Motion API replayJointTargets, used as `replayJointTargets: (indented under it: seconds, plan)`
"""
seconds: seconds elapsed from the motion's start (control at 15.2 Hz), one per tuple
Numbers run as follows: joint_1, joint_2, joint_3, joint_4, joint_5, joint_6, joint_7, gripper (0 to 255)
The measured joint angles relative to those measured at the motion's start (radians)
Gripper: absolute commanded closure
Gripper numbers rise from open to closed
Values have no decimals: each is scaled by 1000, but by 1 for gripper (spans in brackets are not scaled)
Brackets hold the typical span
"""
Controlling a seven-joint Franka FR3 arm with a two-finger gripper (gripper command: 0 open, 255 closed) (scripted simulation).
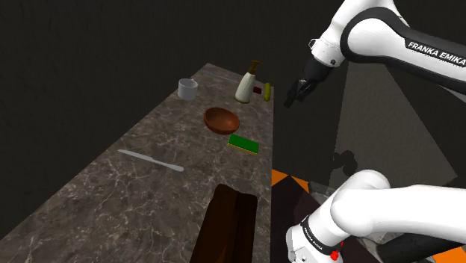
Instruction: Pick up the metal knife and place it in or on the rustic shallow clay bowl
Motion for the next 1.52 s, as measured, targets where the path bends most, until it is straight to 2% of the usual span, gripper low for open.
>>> replayJointTargets:
  seconds: [0.2,0.66,1.06,1.52]
  plan:
    - [12,38,12,12,9,15,4,0]
    - [72,245,82,68,51,104,28,0]
    - [118,448,144,156,73,166,48,0]
    - [169,697,214,312,74,199,78,0]
